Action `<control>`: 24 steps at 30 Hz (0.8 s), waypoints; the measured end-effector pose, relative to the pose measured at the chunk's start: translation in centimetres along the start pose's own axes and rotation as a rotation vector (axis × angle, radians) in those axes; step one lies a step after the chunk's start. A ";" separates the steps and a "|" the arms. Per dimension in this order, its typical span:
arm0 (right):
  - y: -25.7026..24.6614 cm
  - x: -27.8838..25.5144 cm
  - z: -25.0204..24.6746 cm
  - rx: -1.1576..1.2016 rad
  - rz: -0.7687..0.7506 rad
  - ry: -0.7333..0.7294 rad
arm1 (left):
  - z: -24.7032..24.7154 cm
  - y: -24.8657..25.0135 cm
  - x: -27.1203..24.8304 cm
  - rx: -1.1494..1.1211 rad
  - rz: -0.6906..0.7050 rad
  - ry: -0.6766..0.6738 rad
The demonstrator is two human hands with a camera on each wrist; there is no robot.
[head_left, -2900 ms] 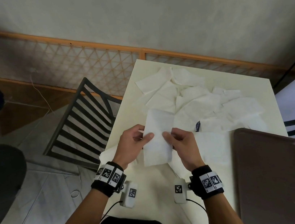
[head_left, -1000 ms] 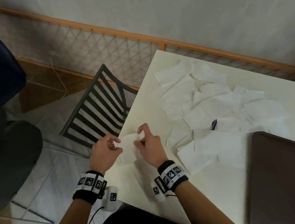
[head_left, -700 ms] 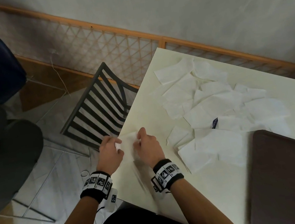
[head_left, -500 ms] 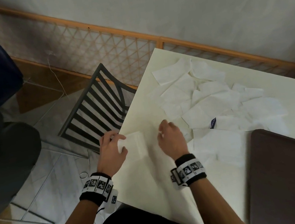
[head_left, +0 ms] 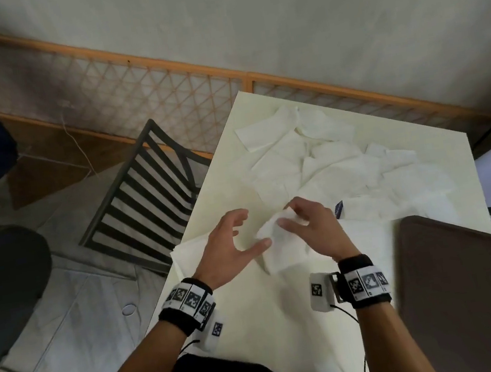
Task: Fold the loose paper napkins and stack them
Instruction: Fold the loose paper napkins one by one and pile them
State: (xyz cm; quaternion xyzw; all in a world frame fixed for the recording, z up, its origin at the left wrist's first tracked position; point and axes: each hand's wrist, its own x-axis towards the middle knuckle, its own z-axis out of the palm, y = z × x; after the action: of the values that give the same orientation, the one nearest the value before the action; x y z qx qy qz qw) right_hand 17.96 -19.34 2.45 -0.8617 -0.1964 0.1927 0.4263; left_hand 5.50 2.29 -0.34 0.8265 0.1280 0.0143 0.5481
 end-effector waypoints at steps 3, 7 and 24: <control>-3.5 -1.2 -1.4 0.237 -0.065 0.039 | 0.6 2.5 0.9 -0.132 -0.057 -0.056; -5.0 -1.2 -2.4 0.389 -0.088 0.121 | 1.2 4.5 2.2 -0.154 -0.019 -0.014; -3.9 -1.8 0.3 0.637 -0.019 0.080 | -1.9 5.7 1.6 -0.335 -0.016 0.072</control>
State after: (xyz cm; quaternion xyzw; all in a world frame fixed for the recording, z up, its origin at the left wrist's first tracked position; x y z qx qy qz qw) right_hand 15.62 -17.90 5.77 -0.6899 -0.1171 0.2064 0.6839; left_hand 7.90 2.27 5.41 0.7214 0.1501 0.0607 0.6733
